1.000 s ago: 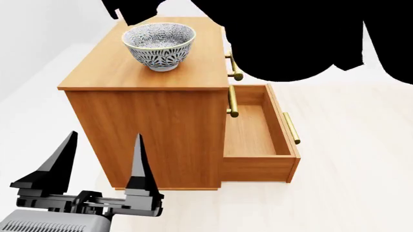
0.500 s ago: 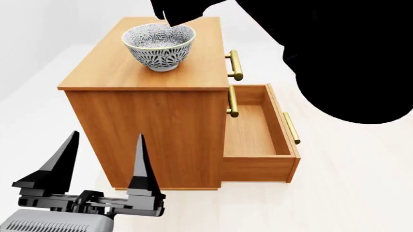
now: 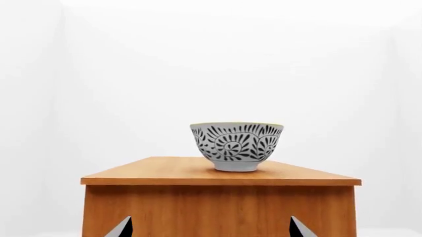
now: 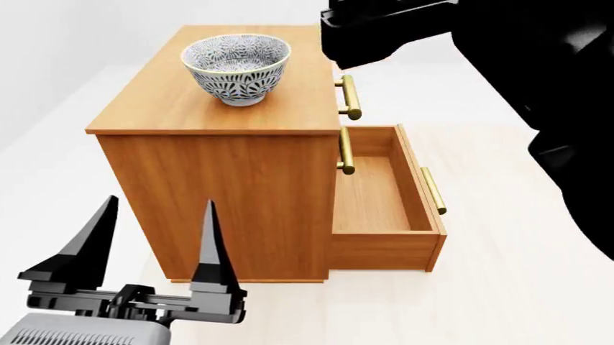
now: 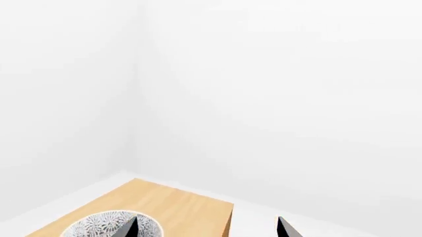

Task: Put the bowl on top of the cabinet.

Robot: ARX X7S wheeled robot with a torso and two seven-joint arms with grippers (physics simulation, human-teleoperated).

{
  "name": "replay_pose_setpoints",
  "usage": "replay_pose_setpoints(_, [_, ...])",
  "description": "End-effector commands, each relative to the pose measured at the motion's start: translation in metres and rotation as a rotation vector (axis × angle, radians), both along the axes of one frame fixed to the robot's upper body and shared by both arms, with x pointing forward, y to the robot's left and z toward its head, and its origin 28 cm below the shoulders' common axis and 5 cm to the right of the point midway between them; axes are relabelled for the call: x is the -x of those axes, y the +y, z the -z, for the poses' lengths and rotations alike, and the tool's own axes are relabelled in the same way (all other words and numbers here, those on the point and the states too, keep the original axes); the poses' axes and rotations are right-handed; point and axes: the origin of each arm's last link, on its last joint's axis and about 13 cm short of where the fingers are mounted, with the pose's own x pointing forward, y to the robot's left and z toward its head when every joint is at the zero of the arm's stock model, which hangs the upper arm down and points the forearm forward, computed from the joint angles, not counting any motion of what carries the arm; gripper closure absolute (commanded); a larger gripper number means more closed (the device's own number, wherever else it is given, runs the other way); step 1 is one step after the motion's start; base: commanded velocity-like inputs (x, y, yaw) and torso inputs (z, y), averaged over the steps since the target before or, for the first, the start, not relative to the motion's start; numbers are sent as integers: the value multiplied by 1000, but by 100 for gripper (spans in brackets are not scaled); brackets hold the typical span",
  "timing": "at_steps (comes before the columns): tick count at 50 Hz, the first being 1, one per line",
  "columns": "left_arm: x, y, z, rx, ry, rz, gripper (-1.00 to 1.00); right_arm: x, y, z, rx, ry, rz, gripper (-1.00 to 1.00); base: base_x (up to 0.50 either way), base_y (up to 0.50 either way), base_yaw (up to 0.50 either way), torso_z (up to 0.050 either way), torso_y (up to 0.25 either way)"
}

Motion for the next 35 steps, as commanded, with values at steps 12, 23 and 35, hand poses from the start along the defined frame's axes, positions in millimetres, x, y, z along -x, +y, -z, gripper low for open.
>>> replay_pose_setpoints(12, [1, 1, -1, 2, -4, -5, -100, 20, -26, 30, -21, -22, 56, -100, 0, 0, 0, 0, 0])
replay_pose_setpoints(23, [0, 1, -2, 2, -7, -6, -100, 23, -38, 61, -61, -3, 81, -100, 0, 0, 0, 0, 0])
replay_pose_setpoints(35, [0, 2, -3, 3, -8, -10, -100, 34, -48, 92, -90, 8, 98, -100, 0, 0, 0, 0, 0])
